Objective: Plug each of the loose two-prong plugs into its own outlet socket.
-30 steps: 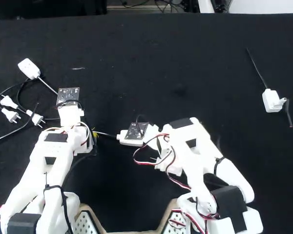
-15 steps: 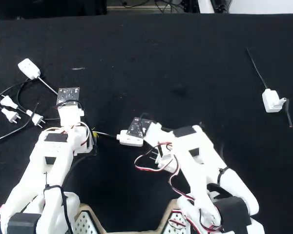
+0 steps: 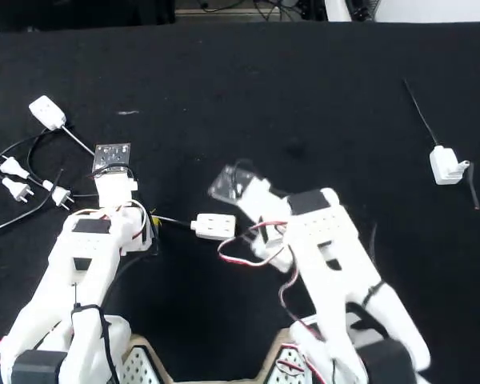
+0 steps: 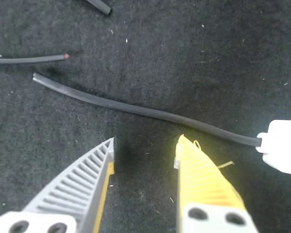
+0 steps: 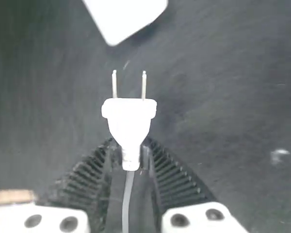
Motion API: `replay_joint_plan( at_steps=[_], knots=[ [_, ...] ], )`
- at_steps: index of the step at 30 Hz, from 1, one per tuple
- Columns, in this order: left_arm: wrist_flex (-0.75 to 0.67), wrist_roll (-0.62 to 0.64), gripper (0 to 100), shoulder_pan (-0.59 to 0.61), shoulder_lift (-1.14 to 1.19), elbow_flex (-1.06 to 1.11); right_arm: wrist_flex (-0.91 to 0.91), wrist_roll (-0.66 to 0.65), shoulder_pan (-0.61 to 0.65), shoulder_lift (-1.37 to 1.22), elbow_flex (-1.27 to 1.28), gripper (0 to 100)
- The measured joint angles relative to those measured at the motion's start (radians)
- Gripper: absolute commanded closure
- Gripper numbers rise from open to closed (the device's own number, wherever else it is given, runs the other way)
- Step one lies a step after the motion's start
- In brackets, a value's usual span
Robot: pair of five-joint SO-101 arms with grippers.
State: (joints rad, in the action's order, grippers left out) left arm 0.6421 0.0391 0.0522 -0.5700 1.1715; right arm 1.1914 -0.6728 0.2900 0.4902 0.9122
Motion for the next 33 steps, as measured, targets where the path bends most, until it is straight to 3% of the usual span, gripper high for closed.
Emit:
replay_joint_plan(
  at_steps=[3,8,17,28,33],
  knots=[
    [0.0,0.0,80,0.031,0.0,0.0,-0.063,0.13,0.058,0.12,0.005,98.8],
    [0.0,0.0,80,0.058,0.0,0.0,-0.232,0.221,0.195,0.302,0.114,98.8],
    [0.083,0.0,80,0.087,-0.072,0.0,-0.617,0.445,0.288,0.298,0.229,98.7],
    [0.106,0.0,79,0.081,-0.649,0.209,-0.841,0.456,0.411,0.14,0.319,98.8],
    [0.226,0.0,79,0.08,-0.934,0.238,-0.91,0.456,0.423,0.057,0.319,98.8]
  ],
)
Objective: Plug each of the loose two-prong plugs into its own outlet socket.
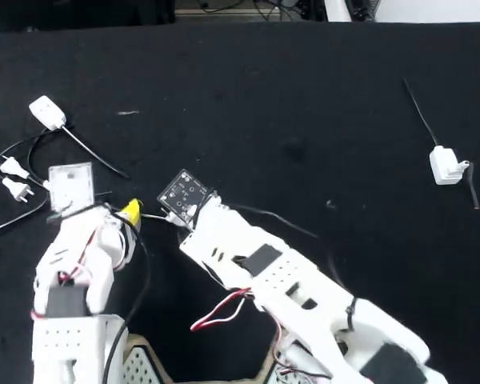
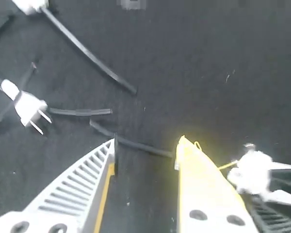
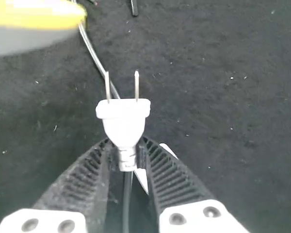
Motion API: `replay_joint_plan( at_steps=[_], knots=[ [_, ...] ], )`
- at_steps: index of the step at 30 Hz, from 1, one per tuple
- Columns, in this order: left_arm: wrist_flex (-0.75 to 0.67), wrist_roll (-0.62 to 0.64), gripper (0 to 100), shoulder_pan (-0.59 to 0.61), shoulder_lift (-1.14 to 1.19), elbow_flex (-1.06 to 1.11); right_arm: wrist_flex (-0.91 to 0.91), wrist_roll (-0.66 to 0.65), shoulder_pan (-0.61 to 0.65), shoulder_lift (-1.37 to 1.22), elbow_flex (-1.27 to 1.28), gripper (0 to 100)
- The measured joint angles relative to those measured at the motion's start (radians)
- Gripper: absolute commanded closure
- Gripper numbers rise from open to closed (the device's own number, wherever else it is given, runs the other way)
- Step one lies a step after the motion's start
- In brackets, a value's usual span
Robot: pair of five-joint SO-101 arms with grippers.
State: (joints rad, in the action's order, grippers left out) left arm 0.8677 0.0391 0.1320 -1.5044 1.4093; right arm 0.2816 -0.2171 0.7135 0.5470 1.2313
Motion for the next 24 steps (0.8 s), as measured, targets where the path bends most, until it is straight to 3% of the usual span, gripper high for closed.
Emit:
replay_joint_plan(
  at_steps=[5,9,14,24],
  knots=[
    [0.132,0.0,79,0.0,-0.247,0.011,-0.051,0.0,0.003,-0.13,-0.003,98.8],
    [0.18,0.0,79,-0.078,-0.302,0.041,-0.055,0.0,0.003,-0.206,-0.046,98.8],
    [0.143,-0.005,79,-0.19,-0.281,0.095,0.029,0.0,0.003,-0.184,-0.074,98.8],
    [0.086,-0.041,79,-0.206,-0.288,0.146,0.11,0.002,0.028,0.066,-0.011,98.8]
  ],
)
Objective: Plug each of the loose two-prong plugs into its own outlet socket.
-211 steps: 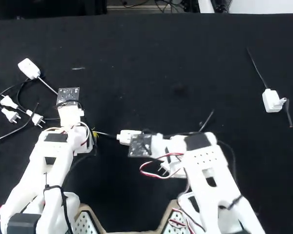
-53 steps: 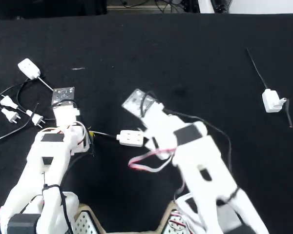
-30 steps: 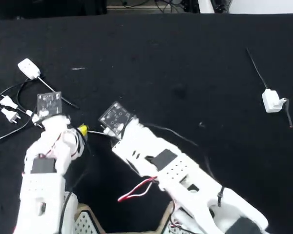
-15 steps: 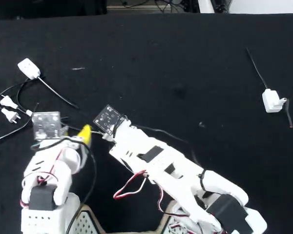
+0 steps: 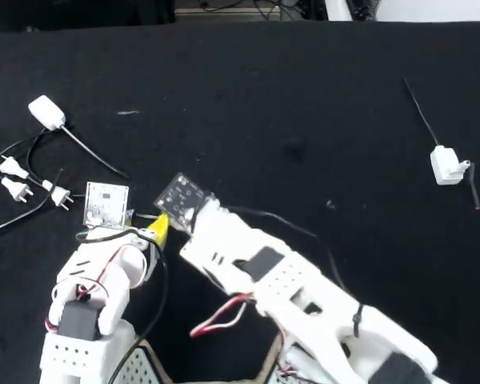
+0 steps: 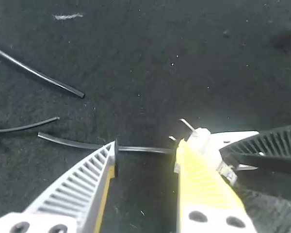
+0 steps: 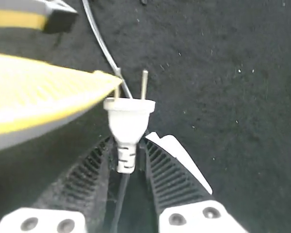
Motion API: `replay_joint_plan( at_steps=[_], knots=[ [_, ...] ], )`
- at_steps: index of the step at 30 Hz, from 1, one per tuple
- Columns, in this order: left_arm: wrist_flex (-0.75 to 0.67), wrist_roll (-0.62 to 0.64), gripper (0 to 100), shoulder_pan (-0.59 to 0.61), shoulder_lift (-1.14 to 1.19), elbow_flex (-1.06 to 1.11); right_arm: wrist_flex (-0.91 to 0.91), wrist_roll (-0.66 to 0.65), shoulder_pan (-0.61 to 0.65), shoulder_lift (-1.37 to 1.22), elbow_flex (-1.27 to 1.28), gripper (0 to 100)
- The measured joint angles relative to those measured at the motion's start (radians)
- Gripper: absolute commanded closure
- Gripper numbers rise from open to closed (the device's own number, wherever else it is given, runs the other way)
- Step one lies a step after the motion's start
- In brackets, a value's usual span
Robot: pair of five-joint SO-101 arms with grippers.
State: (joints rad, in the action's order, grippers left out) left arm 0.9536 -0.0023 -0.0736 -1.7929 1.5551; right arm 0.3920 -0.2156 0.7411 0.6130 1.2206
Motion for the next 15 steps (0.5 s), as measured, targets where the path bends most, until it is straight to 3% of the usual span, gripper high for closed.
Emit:
replay_joint_plan(
  at_steps=[15],
  knots=[
    [0.0,-0.002,79,0.003,0.011,0.002,0.002,0.009,0.037,0.276,0.11,98.8]
  ],
)
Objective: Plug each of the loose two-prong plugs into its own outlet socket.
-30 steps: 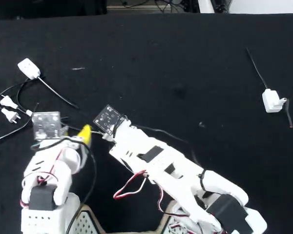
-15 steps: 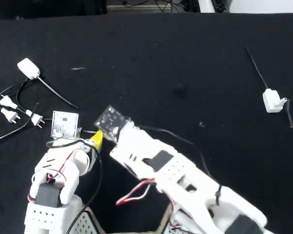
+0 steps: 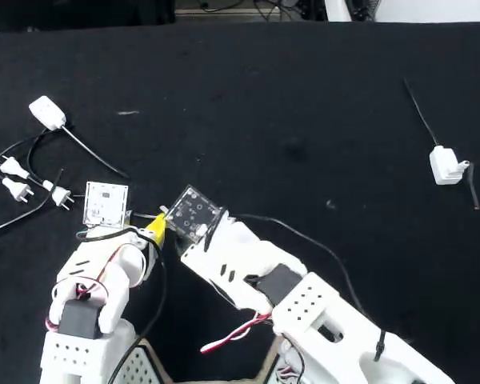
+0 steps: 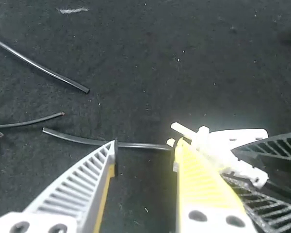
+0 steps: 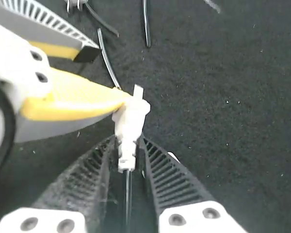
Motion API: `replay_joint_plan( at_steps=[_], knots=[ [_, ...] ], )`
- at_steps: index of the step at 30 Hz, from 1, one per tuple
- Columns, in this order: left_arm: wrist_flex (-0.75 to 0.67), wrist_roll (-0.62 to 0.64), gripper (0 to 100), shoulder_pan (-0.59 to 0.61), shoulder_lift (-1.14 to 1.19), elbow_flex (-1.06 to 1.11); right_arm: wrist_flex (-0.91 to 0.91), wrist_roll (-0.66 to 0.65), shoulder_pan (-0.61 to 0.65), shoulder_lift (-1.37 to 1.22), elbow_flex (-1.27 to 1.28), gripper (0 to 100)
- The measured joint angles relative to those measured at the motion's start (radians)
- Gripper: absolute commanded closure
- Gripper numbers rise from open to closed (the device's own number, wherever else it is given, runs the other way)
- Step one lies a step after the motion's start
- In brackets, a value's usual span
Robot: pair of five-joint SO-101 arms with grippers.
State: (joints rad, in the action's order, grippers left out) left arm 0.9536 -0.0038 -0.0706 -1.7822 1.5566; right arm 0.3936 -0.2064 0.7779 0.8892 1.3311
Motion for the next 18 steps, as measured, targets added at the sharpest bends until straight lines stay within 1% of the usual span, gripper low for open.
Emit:
replay_joint_plan(
  at_steps=[3,6,10,18],
  knots=[
    [0.0,0.002,79,0.0,0.0,0.0,-0.005,0.068,0.0,0.015,0.02,98.8],
    [0.0,0.002,79,0.0,0.0,0.017,-0.046,0.101,0.005,0.017,0.052,98.8],
    [0.0,0.002,79,0.0,0.0,0.02,-0.077,0.109,0.009,0.017,0.066,98.8],
    [0.0,0.003,79,0.0,-0.002,0.02,-0.081,0.115,0.009,0.017,0.066,98.8]
  ],
)
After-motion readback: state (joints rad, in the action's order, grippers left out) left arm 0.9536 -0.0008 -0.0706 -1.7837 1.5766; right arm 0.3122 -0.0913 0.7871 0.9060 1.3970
